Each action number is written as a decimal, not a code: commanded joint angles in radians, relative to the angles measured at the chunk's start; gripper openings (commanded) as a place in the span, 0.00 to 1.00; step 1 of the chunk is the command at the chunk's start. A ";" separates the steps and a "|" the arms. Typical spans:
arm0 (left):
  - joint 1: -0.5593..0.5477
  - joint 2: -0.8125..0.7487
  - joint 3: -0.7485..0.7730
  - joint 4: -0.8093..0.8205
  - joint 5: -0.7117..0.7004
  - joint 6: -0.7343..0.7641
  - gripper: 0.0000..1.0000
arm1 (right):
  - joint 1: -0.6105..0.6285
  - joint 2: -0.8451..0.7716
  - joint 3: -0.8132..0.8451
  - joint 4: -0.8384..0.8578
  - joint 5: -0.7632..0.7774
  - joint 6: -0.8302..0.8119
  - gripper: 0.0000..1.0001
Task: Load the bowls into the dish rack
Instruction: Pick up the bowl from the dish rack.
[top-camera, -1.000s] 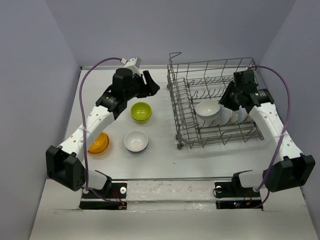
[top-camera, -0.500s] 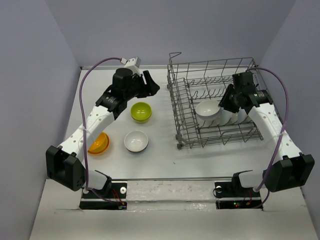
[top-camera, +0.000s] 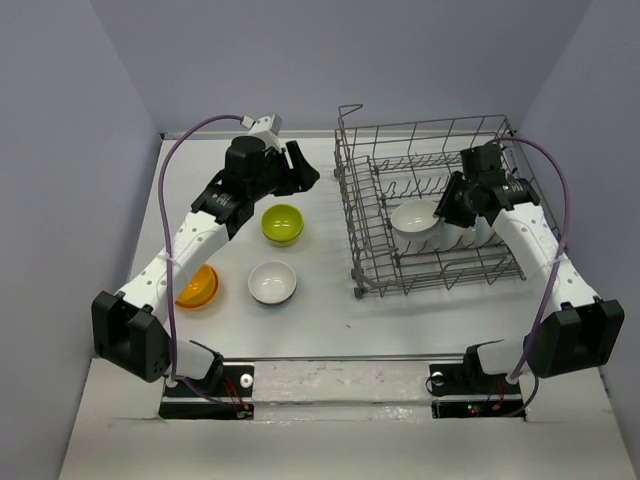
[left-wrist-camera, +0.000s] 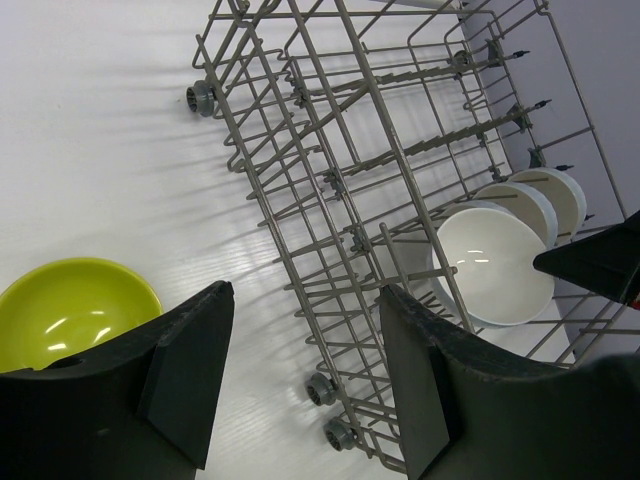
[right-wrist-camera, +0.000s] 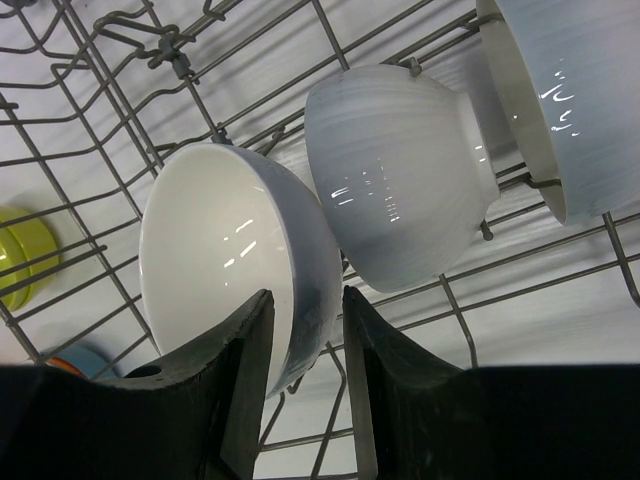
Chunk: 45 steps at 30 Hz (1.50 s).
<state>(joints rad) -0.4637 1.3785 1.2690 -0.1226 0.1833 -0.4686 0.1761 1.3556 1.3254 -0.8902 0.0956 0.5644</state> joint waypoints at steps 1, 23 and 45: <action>-0.006 -0.022 -0.014 0.044 0.010 0.012 0.69 | -0.004 0.013 0.017 0.010 -0.014 -0.026 0.40; -0.006 -0.022 -0.013 0.044 0.010 0.010 0.69 | -0.004 0.034 0.038 -0.006 -0.022 -0.043 0.11; -0.006 -0.053 -0.016 0.034 0.005 0.010 0.69 | 0.161 0.167 0.543 -0.222 0.333 -0.112 0.01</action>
<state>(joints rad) -0.4637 1.3773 1.2690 -0.1234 0.1833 -0.4690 0.2440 1.4731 1.7470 -1.0615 0.2375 0.4870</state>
